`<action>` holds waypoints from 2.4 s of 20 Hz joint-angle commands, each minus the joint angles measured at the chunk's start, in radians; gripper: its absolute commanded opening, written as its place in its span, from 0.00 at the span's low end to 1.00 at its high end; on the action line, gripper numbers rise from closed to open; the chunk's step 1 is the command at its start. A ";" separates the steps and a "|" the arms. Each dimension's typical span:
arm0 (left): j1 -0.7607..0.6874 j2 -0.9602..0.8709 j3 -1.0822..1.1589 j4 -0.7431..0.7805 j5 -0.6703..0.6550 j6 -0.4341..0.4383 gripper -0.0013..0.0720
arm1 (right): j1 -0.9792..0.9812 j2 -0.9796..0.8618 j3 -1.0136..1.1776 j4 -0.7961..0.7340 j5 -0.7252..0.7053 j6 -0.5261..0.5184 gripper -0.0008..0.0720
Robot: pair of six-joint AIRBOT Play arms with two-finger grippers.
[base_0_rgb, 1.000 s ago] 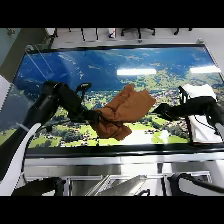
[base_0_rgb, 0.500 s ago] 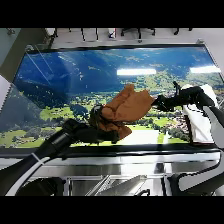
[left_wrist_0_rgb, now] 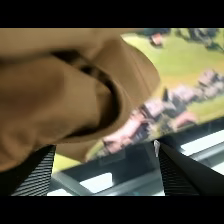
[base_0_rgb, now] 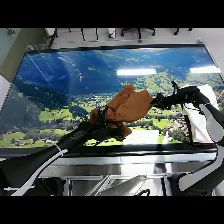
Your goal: Fold the shirts.
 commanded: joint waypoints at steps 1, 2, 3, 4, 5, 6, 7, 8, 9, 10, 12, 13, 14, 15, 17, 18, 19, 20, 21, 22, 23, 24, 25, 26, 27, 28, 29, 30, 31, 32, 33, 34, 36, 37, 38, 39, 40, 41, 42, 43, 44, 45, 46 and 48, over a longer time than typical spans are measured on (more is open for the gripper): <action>0.040 -0.014 0.004 0.024 0.024 -0.001 0.97 | 0.012 -0.006 0.008 0.000 0.018 -0.004 0.49; 0.051 -0.014 -0.008 0.023 0.023 -0.002 0.97 | 0.017 -0.006 0.011 0.000 0.018 -0.004 0.49; 0.061 -0.014 -0.021 0.023 0.023 -0.002 0.97 | 0.022 -0.006 0.013 0.000 0.018 -0.004 0.49; 0.072 -0.014 -0.030 0.023 0.029 -0.002 0.97 | 0.024 -0.006 0.015 0.000 0.018 -0.004 0.49; 0.079 -0.013 -0.032 0.023 0.040 -0.002 0.97 | 0.025 -0.006 0.015 0.000 0.018 -0.004 0.49; 0.085 -0.013 -0.030 0.023 0.049 -0.001 0.97 | 0.025 -0.006 0.015 0.000 0.018 -0.004 0.49; 0.086 -0.013 -0.029 0.024 0.050 0.000 0.97 | 0.024 -0.006 0.015 0.000 0.018 -0.004 0.49; 0.086 -0.013 -0.029 0.031 0.053 0.001 0.97 | 0.024 -0.006 0.015 0.000 0.017 -0.004 0.49; 0.086 -0.013 -0.029 0.055 0.061 0.000 0.97 | 0.024 -0.006 0.015 0.000 0.018 -0.004 0.49; 0.087 -0.013 -0.030 0.076 0.079 -0.002 0.97 | 0.024 -0.006 0.015 0.000 0.018 -0.004 0.49; 0.086 -0.013 -0.030 0.105 0.097 -0.005 0.97 | 0.024 -0.006 0.015 0.000 0.017 -0.004 0.33; 0.089 -0.013 -0.030 0.105 0.098 -0.005 0.83 | 0.024 -0.006 0.015 0.000 0.017 -0.004 0.22; 0.098 -0.013 -0.030 0.103 0.099 -0.008 0.53 | 0.024 -0.006 0.015 0.000 0.017 -0.004 0.21; 0.109 -0.013 -0.030 0.103 0.102 -0.007 0.12 | 0.024 -0.006 0.015 0.002 0.017 -0.004 0.19; 0.134 -0.013 -0.030 0.103 0.102 -0.008 0.04 | 0.024 -0.006 0.015 0.003 0.018 -0.003 0.04; 0.144 -0.012 -0.030 0.103 0.103 -0.007 0.04 | 0.024 -0.006 0.015 0.003 0.018 -0.003 0.04; 0.153 -0.010 -0.030 0.103 0.107 -0.007 0.04 | 0.023 -0.006 0.016 0.003 0.018 -0.003 0.04; 0.158 -0.003 -0.030 0.104 0.112 -0.007 0.04 | 0.023 -0.006 0.016 0.003 0.018 -0.003 0.04; 0.159 0.013 -0.030 0.107 0.113 -0.006 0.04 | 0.023 -0.006 0.017 0.006 0.017 -0.003 0.04; 0.159 0.035 -0.030 0.128 0.111 -0.007 0.04 | 0.023 -0.005 0.020 0.011 0.017 -0.003 0.04; 0.159 0.066 -0.030 0.152 0.109 -0.009 0.04 | 0.023 0.000 0.021 0.023 0.017 -0.003 0.04; 0.162 0.102 -0.030 0.162 0.109 -0.009 0.03 | 0.023 0.010 0.021 0.038 0.017 -0.003 0.04; 0.172 0.139 -0.030 0.164 0.111 -0.009 0.03 | 0.023 0.024 0.026 0.049 0.016 -0.003 0.04; 0.184 0.182 -0.030 0.166 0.113 -0.009 0.03 | 0.023 0.043 0.034 0.055 0.011 -0.003 0.04; 0.197 0.224 -0.030 0.176 0.113 -0.009 0.04 | 0.023 0.070 0.043 0.060 0.006 -0.004 0.04; 0.214 0.269 -0.030 0.181 0.115 -0.009 0.03 | 0.022 0.102 0.055 0.063 0.006 -0.004 0.04; 0.237 0.319 -0.029 0.180 0.116 -0.009 0.04 | 0.021 0.143 0.069 0.063 0.006 -0.005 0.04; 0.258 0.372 -0.029 0.181 0.116 -0.009 0.03 | 0.019 0.190 0.086 0.063 0.006 -0.015 0.04; 0.277 0.424 -0.029 0.180 0.116 -0.008 0.03 | 0.016 0.239 0.101 0.063 0.006 -0.024 0.04; 0.298 0.482 -0.029 0.181 0.113 -0.008 0.04 | 0.011 0.295 0.116 0.063 0.006 -0.031 0.04; 0.323 0.552 -0.017 0.182 0.113 -0.007 0.04 | 0.000 0.362 0.134 0.063 0.006 -0.031 0.04; 0.343 0.605 0.003 0.181 0.112 0.002 0.04 | -0.014 0.427 0.157 0.063 0.006 -0.031 0.04; 0.385 0.727 0.098 0.182 0.105 0.039 0.03 | -0.049 0.576 0.219 0.063 0.007 -0.031 0.04; 0.405 0.774 0.158 0.182 0.089 0.059 0.03 | -0.070 0.660 0.257 0.063 0.017 -0.032 0.04; 0.430 0.822 0.228 0.182 0.066 0.071 0.03 | -0.089 0.738 0.296 0.062 0.037 -0.046 0.04; 0.456 0.853 0.289 0.182 0.051 0.072 0.03 | -0.106 0.821 0.339 0.059 0.071 -0.057 0.04; 0.488 0.880 0.356 0.182 0.042 0.086 0.04 | -0.125 0.897 0.380 0.045 0.113 -0.058 0.04; 0.521 0.898 0.415 0.182 0.047 0.108 0.03 | -0.139 0.959 0.411 0.018 0.156 -0.058 0.04; 0.558 0.911 0.472 0.182 0.056 0.134 0.03 | -0.148 1.015 0.434 -0.008 0.197 -0.057 0.04; 0.599 0.914 0.517 0.182 0.066 0.150 0.04 | -0.154 1.055 0.445 -0.028 0.231 -0.057 0.04; 0.637 0.909 0.554 0.182 0.082 0.164 0.03 | -0.154 1.085 0.446 -0.048 0.258 -0.057 0.04; 0.678 0.890 0.598 0.182 0.124 0.177 0.04 | -0.154 1.096 0.446 -0.053 0.260 -0.056 0.04; 0.718 0.859 0.637 0.182 0.174 0.186 0.03 | -0.154 1.090 0.446 -0.054 0.248 -0.053 0.04; 0.789 0.763 0.703 0.181 0.282 0.216 0.03 | -0.153 1.034 0.446 -0.050 0.187 -0.012 0.04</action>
